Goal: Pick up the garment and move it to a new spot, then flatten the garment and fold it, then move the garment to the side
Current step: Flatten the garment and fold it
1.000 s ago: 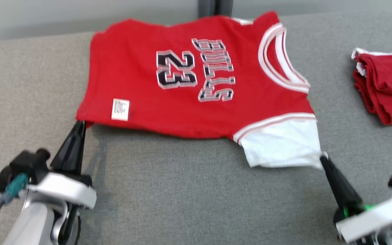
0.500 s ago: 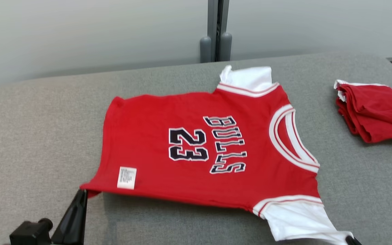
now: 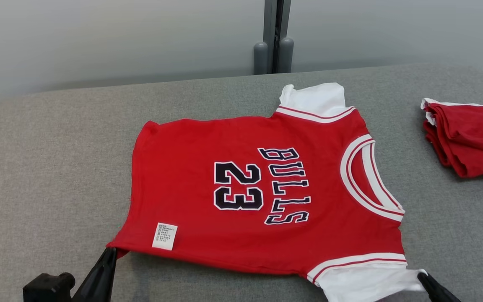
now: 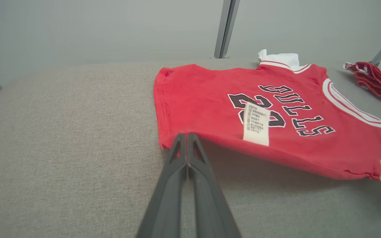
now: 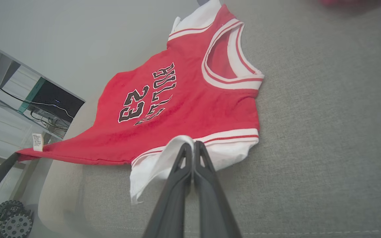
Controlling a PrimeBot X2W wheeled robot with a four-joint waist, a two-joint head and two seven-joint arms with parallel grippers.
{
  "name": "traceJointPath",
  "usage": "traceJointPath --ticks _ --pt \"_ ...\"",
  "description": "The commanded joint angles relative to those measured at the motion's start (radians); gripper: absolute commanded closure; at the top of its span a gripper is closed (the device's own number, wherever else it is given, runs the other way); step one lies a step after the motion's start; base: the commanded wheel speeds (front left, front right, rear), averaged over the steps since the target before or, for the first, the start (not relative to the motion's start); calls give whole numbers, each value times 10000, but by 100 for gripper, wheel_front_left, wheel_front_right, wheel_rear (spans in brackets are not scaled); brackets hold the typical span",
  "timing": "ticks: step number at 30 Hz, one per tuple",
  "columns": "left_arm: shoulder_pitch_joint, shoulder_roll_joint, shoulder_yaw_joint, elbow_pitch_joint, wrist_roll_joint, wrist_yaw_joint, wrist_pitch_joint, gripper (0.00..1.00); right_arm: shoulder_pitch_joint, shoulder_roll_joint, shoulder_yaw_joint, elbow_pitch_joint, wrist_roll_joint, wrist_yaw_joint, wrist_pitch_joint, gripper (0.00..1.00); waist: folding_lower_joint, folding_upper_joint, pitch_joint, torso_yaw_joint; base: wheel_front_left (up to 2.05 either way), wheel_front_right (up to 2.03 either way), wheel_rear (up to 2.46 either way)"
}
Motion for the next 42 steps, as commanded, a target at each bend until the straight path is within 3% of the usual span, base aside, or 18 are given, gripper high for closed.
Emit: traceJointPath --ticks 1,14,29,38,39,40,41,42 --pt "-285 94 21 74 -60 -84 44 100 -336 36 -23 -67 -161 6 91 100 0 -1 143 -19 0 0 0" --pt "-2012 537 216 818 -396 -628 484 100 -3682 -189 760 873 -791 5 -503 100 0 -1 1760 -9 0 0 0" --pt "-3519 581 104 2079 -707 -1229 401 100 -7679 -1432 2742 3850 -299 5 -2900 100 0 -1 2888 149 0 0 0" --pt "-3979 378 -239 2727 -794 -1603 53 100 -8834 -1721 3932 5523 401 5 -3620 100 0 -1 3105 362 0 0 0" --pt "-4011 323 -292 2826 -788 -1636 -6 78 -8877 -1725 4070 5651 454 6 -3749 70 0 -1 3102 384 0 0 0" --pt "-4043 233 -335 2891 -798 -1672 -117 1 -8889 -1722 4186 5766 487 5 -3888 40 0 -1 3092 399 0 0 0" --pt "-4061 161 -357 2956 -817 -1677 -222 0 -8911 -1728 4320 5820 489 5 -4063 0 0 -1 3074 401 0 0 0" --pt "-4058 101 -355 2993 -802 -1656 -366 0 -8931 -1748 4408 5881 389 5 -4232 0 0 -1 3048 392 0 0 0"
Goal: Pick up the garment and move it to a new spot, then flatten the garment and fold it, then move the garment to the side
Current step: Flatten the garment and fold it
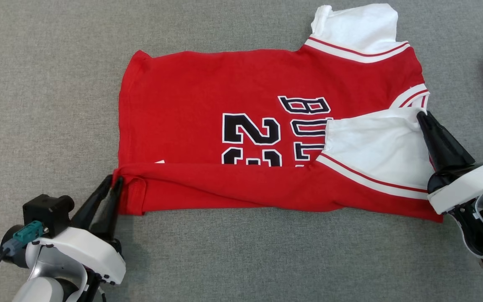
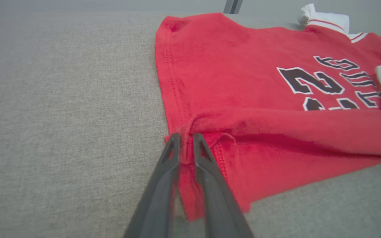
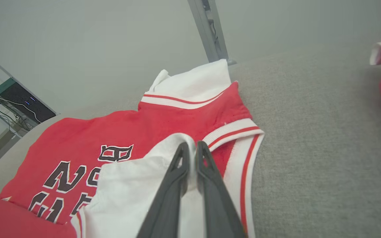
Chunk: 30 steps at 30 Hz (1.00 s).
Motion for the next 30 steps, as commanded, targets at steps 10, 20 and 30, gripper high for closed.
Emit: traceJointPath --ticks 10,20,30 --pt "138 -930 597 414 29 592 -2448 0 855 847 -1980 -523 -3246 5 -736 0 0 0 -646 -192 0 0 0" --pt "-106 -1218 960 434 816 1091 -3608 0 3045 2470 -4029 -2113 -5920 5 -741 0 0 0 -1298 -217 0 0 0" --pt "952 -1258 864 866 1493 1151 -3698 0 4746 3172 -4513 -2437 -6491 3 -742 0 0 0 -1976 -385 0 0 0"
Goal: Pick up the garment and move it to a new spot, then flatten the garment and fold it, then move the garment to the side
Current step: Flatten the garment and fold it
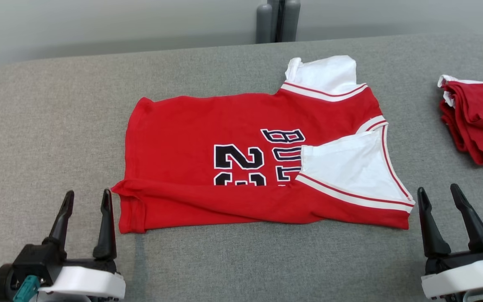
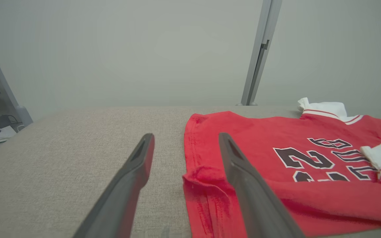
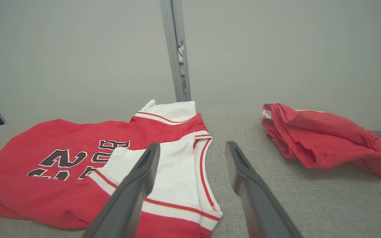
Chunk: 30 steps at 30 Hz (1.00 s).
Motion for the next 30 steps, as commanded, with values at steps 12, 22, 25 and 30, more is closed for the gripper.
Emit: traceJointPath --ticks 12,22,25,30 --pt "130 32 95 312 126 -206 -43 0 323 65 -183 -180 -229 1 107 0 0 0 -227 27 0 0 0" --pt "-72 -36 -375 810 81 -582 261 0 402 224 -280 147 -284 1 379 0 0 0 -151 49 0 0 0" --pt "-194 -205 -600 1163 3 -711 356 0 374 324 -284 602 -197 1 389 0 0 0 5 79 0 0 0" --pt "-408 -369 -756 1877 -205 -923 428 0 112 382 -210 1365 -46 1 350 0 0 0 250 75 0 0 0"
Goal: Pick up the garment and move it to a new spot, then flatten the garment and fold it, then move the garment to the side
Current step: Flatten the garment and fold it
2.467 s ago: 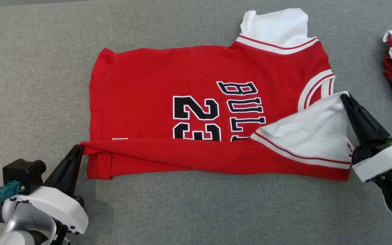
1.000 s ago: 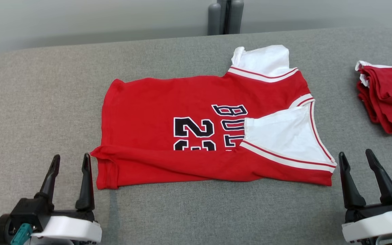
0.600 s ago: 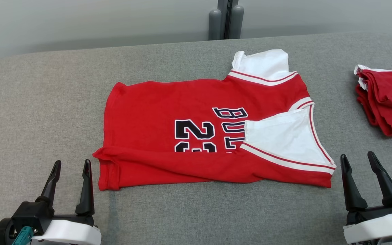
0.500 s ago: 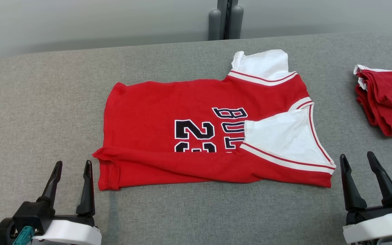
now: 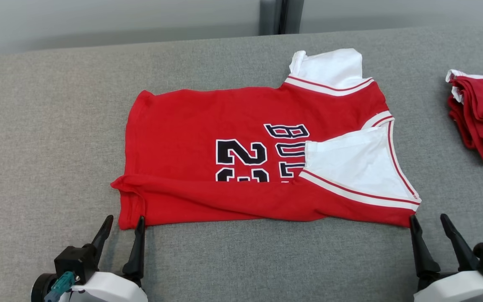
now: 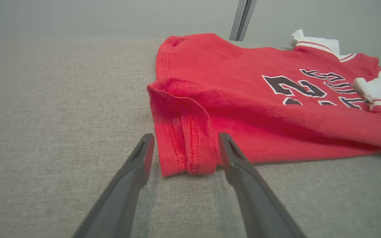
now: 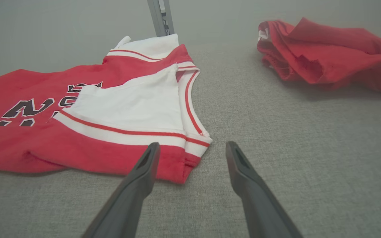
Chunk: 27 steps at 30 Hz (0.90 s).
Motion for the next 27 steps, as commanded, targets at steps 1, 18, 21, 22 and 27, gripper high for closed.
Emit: traceJointPath --ticks 1,18,21,22,27 --pt "-233 -2 8 223 -98 -82 -7 0 -236 -32 48 199 48 1 -56 0 0 -1 127 -13 0 0 0" --pt "-1349 -70 22 2365 -887 -910 148 100 -1781 -151 1142 2632 1212 0 -343 100 0 -1 750 31 0 0 0" --pt "-1367 148 131 2341 -753 -838 -63 100 -1921 -276 1292 2520 1460 0 -387 100 0 -1 707 28 0 0 0" --pt "-1276 212 165 2246 -711 -793 -104 100 -1897 -331 1256 2426 1537 0 -400 100 0 -1 682 31 0 0 0" --pt "-672 566 282 1556 -664 -592 -92 100 -1381 -631 1021 1752 1824 -2 -394 100 0 -1 490 108 0 0 0"
